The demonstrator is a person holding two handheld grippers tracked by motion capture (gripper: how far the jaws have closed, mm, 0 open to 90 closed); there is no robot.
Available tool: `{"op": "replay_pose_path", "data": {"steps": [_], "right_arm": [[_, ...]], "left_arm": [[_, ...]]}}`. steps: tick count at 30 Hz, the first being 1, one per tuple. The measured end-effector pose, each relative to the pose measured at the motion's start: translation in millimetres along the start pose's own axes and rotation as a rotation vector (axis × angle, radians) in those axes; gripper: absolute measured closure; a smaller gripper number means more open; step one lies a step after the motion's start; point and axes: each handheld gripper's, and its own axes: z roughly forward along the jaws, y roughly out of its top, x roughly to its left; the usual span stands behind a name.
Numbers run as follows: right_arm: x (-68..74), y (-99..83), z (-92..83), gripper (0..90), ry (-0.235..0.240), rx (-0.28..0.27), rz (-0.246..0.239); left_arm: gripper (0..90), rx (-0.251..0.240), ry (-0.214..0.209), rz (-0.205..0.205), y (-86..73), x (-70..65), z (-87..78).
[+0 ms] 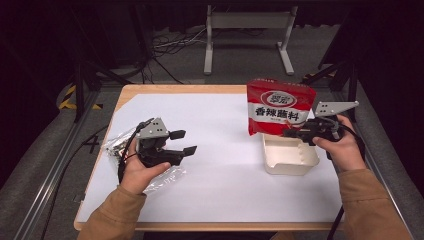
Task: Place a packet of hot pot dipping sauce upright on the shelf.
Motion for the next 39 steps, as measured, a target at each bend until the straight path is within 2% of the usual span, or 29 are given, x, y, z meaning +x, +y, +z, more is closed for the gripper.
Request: {"op": "replay_pose_path", "data": {"steps": [2, 6, 16, 21, 26, 39], "right_arm": [[-4.1, 2.1, -0.3, 72.6, -0.011, 0.005, -0.014], [-11.9, 2.0, -0.4, 72.6, -0.016, -0.018, -0.005], [-32.5, -0.4, -6.5, 72.7, -0.069, -0.014, 0.008], [-41.2, -2.8, -9.4, 72.7, -0.104, 0.024, 0.021], [-46.1, -5.9, -9.6, 72.7, -0.127, 0.035, 0.030], [-54.3, -13.5, 4.2, 72.8, -0.155, 0.088, 0.036]], "left_arm": [[35.5, 0.002, 0.006, -0.005, -1.3, 2.4, -1.9], [35.3, -0.004, 0.014, -0.020, -3.5, 6.8, -5.4], [35.0, -0.007, 0.020, -0.035, -6.2, 10.9, -8.7], [34.8, -0.007, 0.011, -0.039, -6.7, 11.3, -8.4], [34.8, -0.005, 0.008, -0.032, -7.3, 11.3, -7.0], [34.8, 0.001, 0.002, -0.038, -9.0, 12.4, -7.0]]}}
